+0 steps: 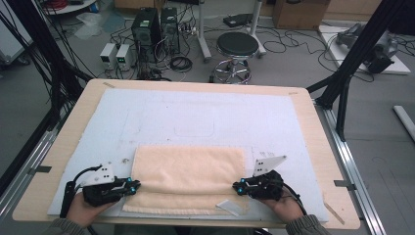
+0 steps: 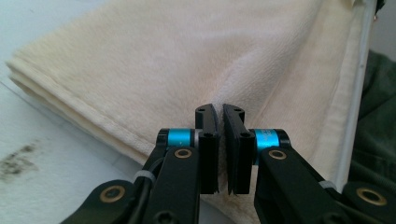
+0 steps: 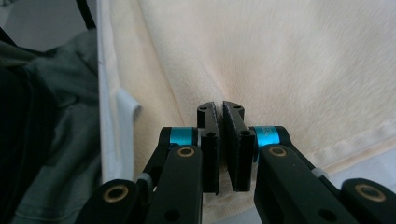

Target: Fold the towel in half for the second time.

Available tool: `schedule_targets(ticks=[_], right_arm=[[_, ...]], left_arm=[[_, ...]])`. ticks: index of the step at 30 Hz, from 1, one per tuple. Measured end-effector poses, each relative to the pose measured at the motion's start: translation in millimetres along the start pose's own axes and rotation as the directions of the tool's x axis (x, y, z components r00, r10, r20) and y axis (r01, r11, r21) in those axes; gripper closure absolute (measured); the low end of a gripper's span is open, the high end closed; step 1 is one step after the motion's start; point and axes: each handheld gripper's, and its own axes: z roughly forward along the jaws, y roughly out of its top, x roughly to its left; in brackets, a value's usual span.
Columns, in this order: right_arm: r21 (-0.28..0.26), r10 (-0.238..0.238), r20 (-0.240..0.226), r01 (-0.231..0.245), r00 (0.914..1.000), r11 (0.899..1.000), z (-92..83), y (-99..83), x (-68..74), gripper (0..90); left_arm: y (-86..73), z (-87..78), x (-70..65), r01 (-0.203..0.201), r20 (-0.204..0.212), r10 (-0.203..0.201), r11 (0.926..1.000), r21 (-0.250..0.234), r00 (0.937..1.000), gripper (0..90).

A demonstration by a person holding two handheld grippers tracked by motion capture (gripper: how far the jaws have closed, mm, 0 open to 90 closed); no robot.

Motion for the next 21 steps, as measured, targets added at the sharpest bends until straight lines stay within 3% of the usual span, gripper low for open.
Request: schedule_targets(ticks=[3, 7, 10, 13, 15, 17, 21], right_arm=[[-0.062, -0.007, -0.010, 0.006, 0.9999, 0.998, -14.6, 9.4, 5.4, 85.7], [-0.097, -0.045, -0.021, 0.043, 0.9987, 0.994, -30.7, 21.5, 22.1, 85.7], [-0.089, -0.079, -0.037, 0.075, 0.9962, 0.993, -34.6, 22.8, 36.2, 85.7], [-0.053, -0.089, -0.066, 0.086, 0.9938, 0.995, -33.8, 15.9, 47.4, 84.1], [-0.066, -0.065, -0.108, 0.058, 0.9920, 0.996, -32.0, 9.9, 47.0, 71.8], [-0.070, -0.041, -0.128, 0.032, 0.9909, 0.997, -31.3, 7.5, 43.8, 69.1], [-0.075, -0.040, -0.063, 0.036, 0.9972, 0.997, -27.7, 14.1, 34.7, 63.2]], left_arm=[[9.5, -13.4, -4.1, -0.020, -0.004, 0.020, 0.9988, -0.045, 0.9998, 84.6], [18.5, -31.2, -14.9, -0.054, -0.005, 0.054, 0.9952, -0.082, 0.9985, 84.6], [15.9, -40.2, -25.4, -0.057, 0.013, 0.058, 0.9953, -0.078, 0.9982, 84.5], [7.4, -41.6, -34.7, -0.053, 0.070, 0.056, 0.9975, -0.047, 0.9959, 81.4], [3.0, -40.6, -36.8, -0.046, 0.080, 0.049, 0.9982, -0.039, 0.9956, 68.2], [2.3, -40.1, -33.6, -0.032, 0.069, 0.035, 0.9985, -0.045, 0.9970, 64.5], [7.3, -36.1, -21.1, -0.008, 0.029, 0.011, 0.9972, -0.075, 0.9995, 62.3]])
